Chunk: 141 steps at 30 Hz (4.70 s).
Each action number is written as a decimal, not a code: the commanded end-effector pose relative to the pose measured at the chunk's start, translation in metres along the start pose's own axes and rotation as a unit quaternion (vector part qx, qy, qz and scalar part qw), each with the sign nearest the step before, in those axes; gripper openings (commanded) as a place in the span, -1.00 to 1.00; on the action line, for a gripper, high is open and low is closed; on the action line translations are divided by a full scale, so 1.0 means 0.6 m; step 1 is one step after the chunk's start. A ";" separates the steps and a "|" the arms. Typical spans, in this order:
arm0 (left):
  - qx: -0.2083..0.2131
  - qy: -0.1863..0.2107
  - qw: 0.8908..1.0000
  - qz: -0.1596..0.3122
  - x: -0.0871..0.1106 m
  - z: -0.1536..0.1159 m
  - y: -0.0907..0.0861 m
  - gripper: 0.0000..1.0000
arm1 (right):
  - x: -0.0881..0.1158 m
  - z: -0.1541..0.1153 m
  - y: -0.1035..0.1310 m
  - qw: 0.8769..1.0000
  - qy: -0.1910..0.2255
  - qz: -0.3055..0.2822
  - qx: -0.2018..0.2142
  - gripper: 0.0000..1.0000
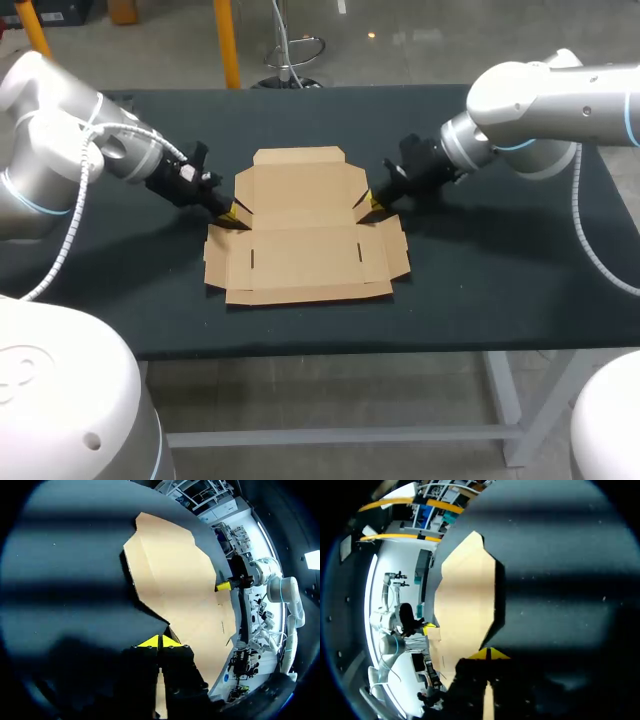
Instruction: Assemble the packaging by folding the flat box into shape, placing the metal phone stand inside, and closing the box properly
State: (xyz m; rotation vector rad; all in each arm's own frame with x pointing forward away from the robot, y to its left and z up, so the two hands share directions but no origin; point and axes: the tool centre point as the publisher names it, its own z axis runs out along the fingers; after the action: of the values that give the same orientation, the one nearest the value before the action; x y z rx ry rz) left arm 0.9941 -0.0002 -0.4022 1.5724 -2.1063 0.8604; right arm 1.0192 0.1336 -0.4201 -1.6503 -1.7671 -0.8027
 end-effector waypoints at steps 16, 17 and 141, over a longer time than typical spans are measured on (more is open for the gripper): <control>-0.006 -0.035 0.999 0.007 0.029 -0.004 0.000 -1.00 | 0.028 -0.007 -0.015 1.000 -0.016 -0.012 -0.015 -1.00; -0.006 -0.041 0.999 0.007 0.031 -0.004 0.001 -1.00 | 0.028 -0.007 -0.016 1.000 -0.017 -0.012 -0.016 -1.00; -0.012 -0.197 0.974 -0.114 0.098 -0.107 0.069 -1.00 | 0.034 -0.102 -0.084 0.992 -0.091 0.093 0.005 -1.00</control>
State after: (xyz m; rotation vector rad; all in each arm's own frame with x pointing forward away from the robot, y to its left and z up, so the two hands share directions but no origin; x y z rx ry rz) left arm 0.9507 -0.0006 -0.3464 2.0340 -2.1077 0.4539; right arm 0.9759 0.1045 -0.3770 -1.9004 -1.7016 -0.5683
